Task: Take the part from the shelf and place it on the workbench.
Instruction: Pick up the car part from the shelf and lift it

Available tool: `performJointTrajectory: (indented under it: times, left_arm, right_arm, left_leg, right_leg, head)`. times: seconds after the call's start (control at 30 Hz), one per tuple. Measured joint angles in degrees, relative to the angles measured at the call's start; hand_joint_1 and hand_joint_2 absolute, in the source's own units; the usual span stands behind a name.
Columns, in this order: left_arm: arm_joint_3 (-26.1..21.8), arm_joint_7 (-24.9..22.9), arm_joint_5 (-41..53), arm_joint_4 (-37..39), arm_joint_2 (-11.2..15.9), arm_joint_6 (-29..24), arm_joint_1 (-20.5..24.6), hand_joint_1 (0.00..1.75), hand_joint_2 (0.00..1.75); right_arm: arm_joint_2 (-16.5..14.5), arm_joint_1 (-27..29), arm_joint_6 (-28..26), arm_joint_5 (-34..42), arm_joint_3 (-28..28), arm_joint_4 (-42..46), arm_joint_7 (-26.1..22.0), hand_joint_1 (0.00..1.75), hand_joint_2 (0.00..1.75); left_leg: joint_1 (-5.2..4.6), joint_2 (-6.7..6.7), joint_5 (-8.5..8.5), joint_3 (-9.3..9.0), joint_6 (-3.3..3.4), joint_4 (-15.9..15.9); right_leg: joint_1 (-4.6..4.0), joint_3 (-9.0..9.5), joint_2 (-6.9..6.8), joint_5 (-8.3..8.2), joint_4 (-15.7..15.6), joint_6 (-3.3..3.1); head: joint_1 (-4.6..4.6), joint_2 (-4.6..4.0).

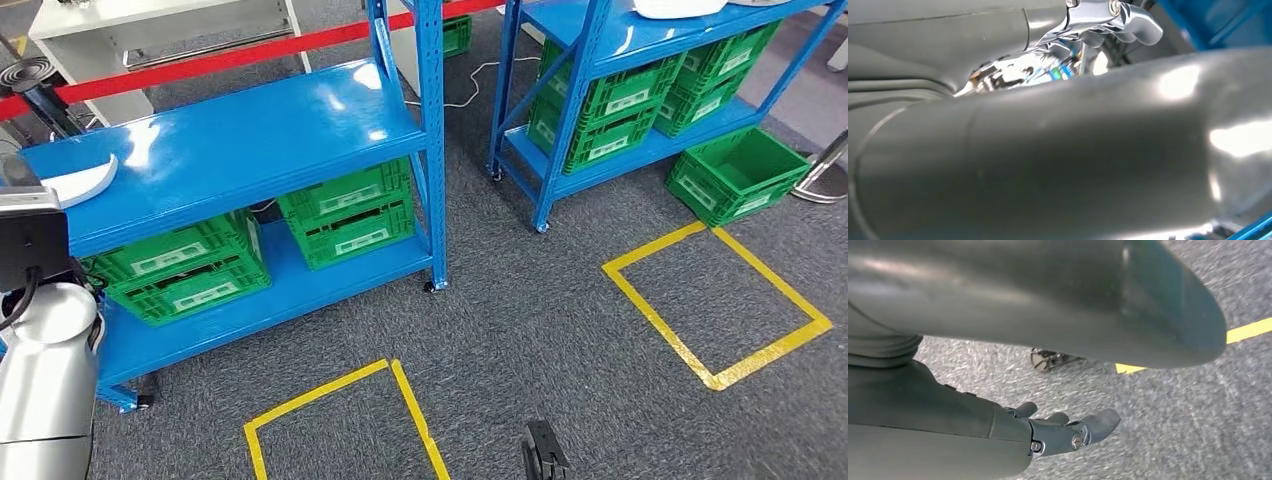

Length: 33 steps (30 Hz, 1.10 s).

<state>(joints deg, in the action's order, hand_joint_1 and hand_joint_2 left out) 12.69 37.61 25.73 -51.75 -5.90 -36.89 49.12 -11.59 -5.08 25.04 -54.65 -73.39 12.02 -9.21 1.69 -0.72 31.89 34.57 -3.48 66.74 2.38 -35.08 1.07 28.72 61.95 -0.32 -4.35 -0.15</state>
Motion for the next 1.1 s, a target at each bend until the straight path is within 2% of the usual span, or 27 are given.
performJointTrajectory:
  times: [0.07,0.1,0.13,0.17,0.2,0.23,0.27,0.3,0.33,0.4,0.47,0.5,0.57,0.6,0.63,0.67,0.7,0.73,0.77,0.8,0.9,0.97,1.0,1.07,1.1]
  left_arm:
    - [0.0,0.4,-0.1,-0.6,0.0,-0.8,-0.7,0.00,0.00]
    - [0.0,0.6,-0.2,-1.0,0.0,-1.2,-1.3,0.00,0.00]
    - [0.0,0.7,-0.3,-1.4,0.0,-1.4,-1.7,0.00,0.00]
    - [0.0,0.8,-0.5,-1.8,0.0,-1.5,-2.0,0.00,0.00]
    - [0.0,0.9,-0.6,-2.2,0.0,-1.6,-2.2,0.00,0.00]
    - [0.0,1.0,-0.7,-2.6,0.1,-1.6,-2.2,0.00,0.00]
    - [0.0,1.0,-0.7,-2.8,0.1,-1.6,-2.2,0.00,0.00]
    - [0.0,1.0,-0.7,-3.1,0.1,-1.6,-2.3,0.00,0.00]
    - [0.0,1.1,-0.7,-3.4,0.1,-1.6,-2.3,0.00,0.00]
    - [0.0,1.4,-0.6,-4.1,0.1,-1.9,-2.4,0.00,0.00]
    - [-0.1,1.8,-0.4,-4.8,0.0,-2.3,-2.4,0.00,0.00]
    - [-0.1,1.9,-0.3,-5.0,-0.1,-2.5,-2.5,0.00,0.00]
    - [-0.1,2.0,-0.3,-5.1,-0.1,-2.5,-2.9,0.00,0.00]
    - [-0.1,2.1,-0.2,-5.1,-0.2,-2.5,-3.2,0.00,0.00]
    - [-0.1,2.1,-0.2,-5.1,-0.2,-2.5,-3.4,0.00,0.00]
    - [-0.1,2.1,-0.2,-5.1,-0.2,-2.5,-3.6,0.00,0.00]
    - [-0.1,2.1,-0.2,-5.2,-0.2,-2.5,-3.6,0.00,0.00]
    - [-0.1,2.1,-0.2,-5.2,-0.2,-2.5,-3.6,0.00,0.00]
    - [-0.1,2.1,-0.2,-5.3,-0.2,-2.5,-3.7,0.00,0.00]
    - [-0.1,2.1,-0.2,-5.4,-0.2,-2.5,-3.7,0.00,0.00]
    - [-0.1,2.1,-0.2,-5.7,-0.2,-2.5,-3.6,0.00,0.00]
    - [-0.1,2.1,-0.2,-5.9,-0.1,-2.5,-3.6,0.00,0.00]
    - [-0.1,2.1,-0.2,-5.9,-0.1,-2.6,-3.5,0.00,0.00]
    - [-0.1,2.1,-0.2,-5.9,-0.1,-2.6,-3.7,0.00,0.00]
    - [-0.1,2.1,-0.2,-5.9,0.0,-2.6,-3.8,0.00,0.00]
  right_arm:
    - [0.1,0.0,0.0,-0.2,0.1,0.0,0.2,0.00,0.00]
    - [0.1,0.1,0.0,-0.4,0.1,0.0,0.2,0.00,0.00]
    - [0.1,0.1,0.0,-0.6,0.1,0.0,0.3,0.00,0.00]
    - [0.1,0.1,0.0,-0.7,0.2,0.0,0.3,0.00,0.00]
    - [0.1,0.2,0.0,-0.7,0.2,0.0,0.3,0.00,0.00]
    - [0.0,0.2,0.0,-0.7,0.3,0.0,0.3,0.00,0.00]
    - [0.0,0.3,0.0,-0.8,0.4,0.0,0.3,0.00,0.00]
    - [0.0,0.2,0.0,-0.8,0.4,-0.1,0.3,0.00,0.00]
    - [-0.1,0.2,0.0,-0.8,0.5,-0.1,0.3,0.00,0.00]
    - [0.0,0.1,0.0,-1.0,0.5,-0.1,0.2,0.00,0.00]
    - [0.1,0.1,0.0,-1.1,0.6,0.0,0.0,0.00,0.00]
    - [0.2,0.1,0.0,-1.2,0.7,0.0,0.0,0.00,0.00]
    - [0.3,0.0,0.0,-1.4,0.9,0.0,0.0,0.00,0.00]
    - [0.4,0.1,0.0,-1.4,1.0,0.0,0.1,0.00,0.00]
    - [0.5,0.1,0.0,-1.5,1.0,0.0,0.1,0.00,0.00]
    - [0.5,0.2,0.0,-1.5,1.0,0.0,0.1,0.00,0.00]
    - [0.6,0.2,0.0,-1.5,1.0,0.0,0.0,0.00,0.00]
    - [0.7,0.2,0.0,-1.5,1.0,0.0,0.1,0.00,0.00]
    - [0.7,0.2,0.0,-1.5,1.0,0.0,0.1,0.00,0.00]
    - [0.7,0.1,0.0,-1.5,1.0,0.0,0.1,0.00,0.00]
    - [0.7,0.1,0.1,-1.5,1.1,0.0,0.1,0.00,0.00]
    - [0.7,0.1,0.0,-1.5,1.1,0.0,0.1,0.00,0.00]
    - [0.7,0.1,0.0,-1.5,1.2,0.0,0.1,0.00,0.00]
    - [0.8,0.1,0.0,-1.5,1.3,0.0,0.1,0.00,0.00]
    - [0.8,0.1,0.0,-1.5,1.3,0.0,0.1,0.00,0.00]
  left_leg:
    - [-0.29,0.42,1.75,5.33,0.21,6.9]
    - [-0.49,0.44,1.81,7.33,0.56,8.7]
    - [-0.78,0.43,0.67,8.31,1.08,8.5]
    - [-1.20,0.43,-1.59,8.33,1.81,6.5]
    - [-1.83,0.48,-4.67,7.53,2.83,2.8]
    - [-2.49,0.64,-7.03,6.54,3.98,-0.8]
    - [-3.05,0.79,-8.12,5.59,4.97,-3.8]
    - [-3.45,0.96,-8.53,4.78,5.67,-5.7]
    - [-3.61,1.04,-8.07,4.33,5.99,-6.4]
    - [-3.40,0.99,-8.33,2.98,5.77,-7.9]
    - [-2.90,0.96,-8.65,1.43,5.56,-9.5]
    - [-2.69,0.97,-8.67,0.85,5.49,-9.9]
    - [-2.64,0.86,-8.14,0.44,5.61,-9.9]
    - [-2.60,0.77,-7.76,0.32,5.56,-9.7]
    - [-2.52,0.67,-7.31,0.17,5.44,-9.3]
    - [-2.38,0.56,-6.80,0.00,5.24,-8.9]
    - [-2.22,0.47,-6.23,-0.15,4.96,-8.3]
    - [-2.16,0.40,-5.62,-0.18,4.59,-7.7]
    - [-2.17,0.32,-5.00,-0.11,4.20,-7.0]
    - [-2.24,0.25,-4.53,0.00,3.85,-6.6]
    - [-2.34,0.13,-3.99,-0.18,2.94,-6.5]
    - [-2.21,0.25,-3.03,0.32,2.21,-4.8]
    - [-2.08,0.31,-1.95,1.45,1.87,-2.4]
    - [-1.76,0.36,0.69,5.37,1.35,4.7]
    - [-1.59,0.37,1.25,7.24,1.19,7.5]
  right_leg:
    - [-0.39,0.65,-0.16,0.54,-0.2,-0.60]
    - [-0.62,1.03,-0.20,0.86,-0.2,-0.86]
    - [-0.87,1.47,-0.19,1.19,-0.3,-1.08]
    - [-1.14,1.99,-0.17,1.53,-0.3,-1.22]
    - [-1.37,2.53,-0.15,1.83,-0.5,-1.30]
    - [-1.55,3.01,-0.16,2.08,-0.6,-1.29]
    - [-1.60,3.33,-0.16,2.28,-0.9,-1.16]
    - [-1.57,3.52,-0.22,2.43,-1.2,-0.95]
    - [-1.49,3.67,-0.32,2.57,-1.5,-0.65]
    - [-1.50,4.33,-0.65,2.82,-2.1,-0.05]
    - [-1.67,3.89,-0.84,3.77,-0.4,0.38]
    - [-1.63,2.43,-0.87,4.75,2.2,0.55]
    - [-1.56,-2.20,-0.83,6.86,9.1,1.06]
    - [-1.47,-4.22,-0.84,6.98,11.5,1.36]
    - [-1.35,-5.37,-0.85,6.03,12.1,1.64]
    - [-1.20,-5.42,-0.87,4.04,10.5,1.91]
    - [-0.99,-4.45,-0.88,1.46,7.1,2.18]
    - [-0.87,-3.34,-0.84,-0.37,3.9,2.30]
    - [-0.79,-2.32,-0.76,-1.50,1.3,2.13]
    - [-0.79,-1.75,-0.69,-1.79,-0.1,1.79]
    - [-0.86,-1.23,-0.65,-1.31,-0.6,0.36]
    - [-0.65,-0.51,-0.71,-1.17,-1.0,-0.36]
    - [-0.55,-0.12,-0.75,-1.06,-1.1,-0.63]
    - [-0.51,0.44,-0.78,-0.68,-1.3,-0.92]
    - [-0.48,0.67,-0.77,-0.47,-1.3,-0.94]
  head:
    - [0.02,0.00]
    - [0.01,0.00]
    - [0.02,0.00]
    - [0.03,0.00]
    - [0.03,0.00]
    - [-0.01,0.00]
    - [0.00,0.00]
    - [-0.01,0.00]
    - [0.03,0.00]
    - [0.19,0.00]
    - [0.27,0.00]
    - [0.22,0.00]
    - [0.17,0.00]
    - [0.17,0.00]
    - [0.17,0.00]
    - [0.16,0.00]
    - [0.16,0.00]
    - [0.15,0.00]
    - [0.17,0.00]
    - [0.16,0.00]
    - [0.13,0.00]
    - [0.36,0.00]
    - [0.49,0.00]
    - [0.61,0.00]
    - [0.62,0.00]
